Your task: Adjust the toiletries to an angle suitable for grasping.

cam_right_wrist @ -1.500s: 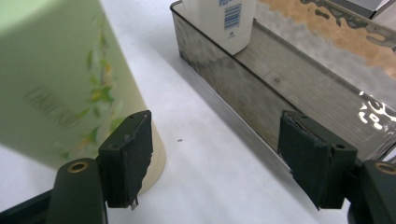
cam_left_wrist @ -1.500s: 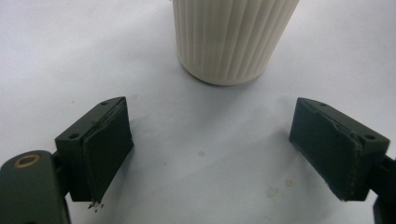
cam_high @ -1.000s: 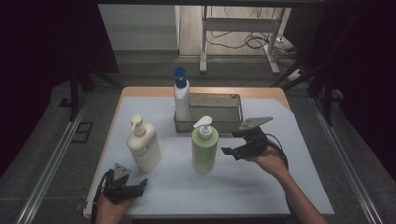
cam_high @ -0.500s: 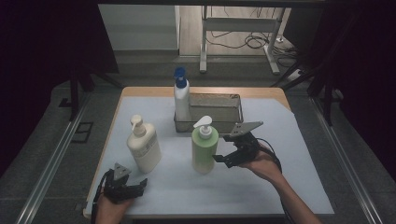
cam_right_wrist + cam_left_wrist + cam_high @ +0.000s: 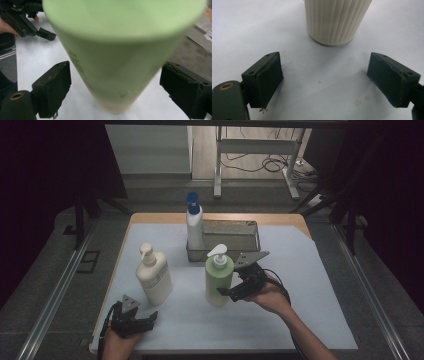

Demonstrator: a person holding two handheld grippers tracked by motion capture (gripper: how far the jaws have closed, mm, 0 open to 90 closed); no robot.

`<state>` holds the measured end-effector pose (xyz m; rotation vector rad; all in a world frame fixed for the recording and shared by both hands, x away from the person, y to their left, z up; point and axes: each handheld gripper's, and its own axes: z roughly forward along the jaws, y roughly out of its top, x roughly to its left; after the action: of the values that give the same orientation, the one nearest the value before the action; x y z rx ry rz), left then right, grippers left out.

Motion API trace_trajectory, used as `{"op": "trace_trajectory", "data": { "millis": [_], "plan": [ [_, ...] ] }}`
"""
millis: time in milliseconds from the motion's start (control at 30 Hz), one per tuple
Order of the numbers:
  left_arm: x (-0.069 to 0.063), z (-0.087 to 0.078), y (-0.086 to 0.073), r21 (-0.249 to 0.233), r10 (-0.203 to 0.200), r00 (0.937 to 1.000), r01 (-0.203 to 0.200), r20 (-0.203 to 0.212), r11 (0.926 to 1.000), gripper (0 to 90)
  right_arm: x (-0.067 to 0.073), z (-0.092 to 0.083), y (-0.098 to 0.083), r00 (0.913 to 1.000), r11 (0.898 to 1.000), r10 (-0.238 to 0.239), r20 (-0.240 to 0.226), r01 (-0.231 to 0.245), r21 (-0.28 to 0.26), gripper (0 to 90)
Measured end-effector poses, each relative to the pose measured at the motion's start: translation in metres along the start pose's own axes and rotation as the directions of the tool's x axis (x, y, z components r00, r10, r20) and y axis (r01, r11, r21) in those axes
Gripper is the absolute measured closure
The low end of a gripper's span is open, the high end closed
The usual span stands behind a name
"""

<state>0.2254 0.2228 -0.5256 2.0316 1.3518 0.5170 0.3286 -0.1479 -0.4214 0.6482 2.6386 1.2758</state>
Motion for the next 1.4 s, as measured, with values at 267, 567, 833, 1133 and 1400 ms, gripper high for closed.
{"op": "trace_trajectory", "data": {
  "millis": [267,567,833,1133,1400],
  "plan": [
    [0.0,0.0,0.0,0.0,0.0,1.0,0.0,0.0,1.0,12.6,0.002,0.011,0.004,0.9997,1.0,0.002,0.024,-0.002,-0.005,9.4],
    [0.0,0.0,0.0,0.0,0.0,1.0,0.0,0.0,1.0,12.6,0.003,0.016,0.006,0.9994,1.0,0.01,0.034,-0.009,-0.012,10.9],
    [0.0,0.0,0.0,0.0,0.0,1.0,0.0,0.0,1.0,12.6,0.006,0.013,0.008,0.9981,1.0,0.005,0.061,-0.005,0.015,12.0],
    [0.0,0.0,0.0,0.001,0.0,1.0,0.0,0.0,1.0,12.6,0.007,0.009,0.017,0.9976,0.999,0.003,0.069,-0.006,0.035,12.2],
    [0.0,0.0,0.0,0.0,-0.001,1.0,0.001,0.001,1.0,12.6,0.004,0.0,0.028,0.9976,1.0,0.017,0.067,-0.019,0.02,12.2]
  ]
}}
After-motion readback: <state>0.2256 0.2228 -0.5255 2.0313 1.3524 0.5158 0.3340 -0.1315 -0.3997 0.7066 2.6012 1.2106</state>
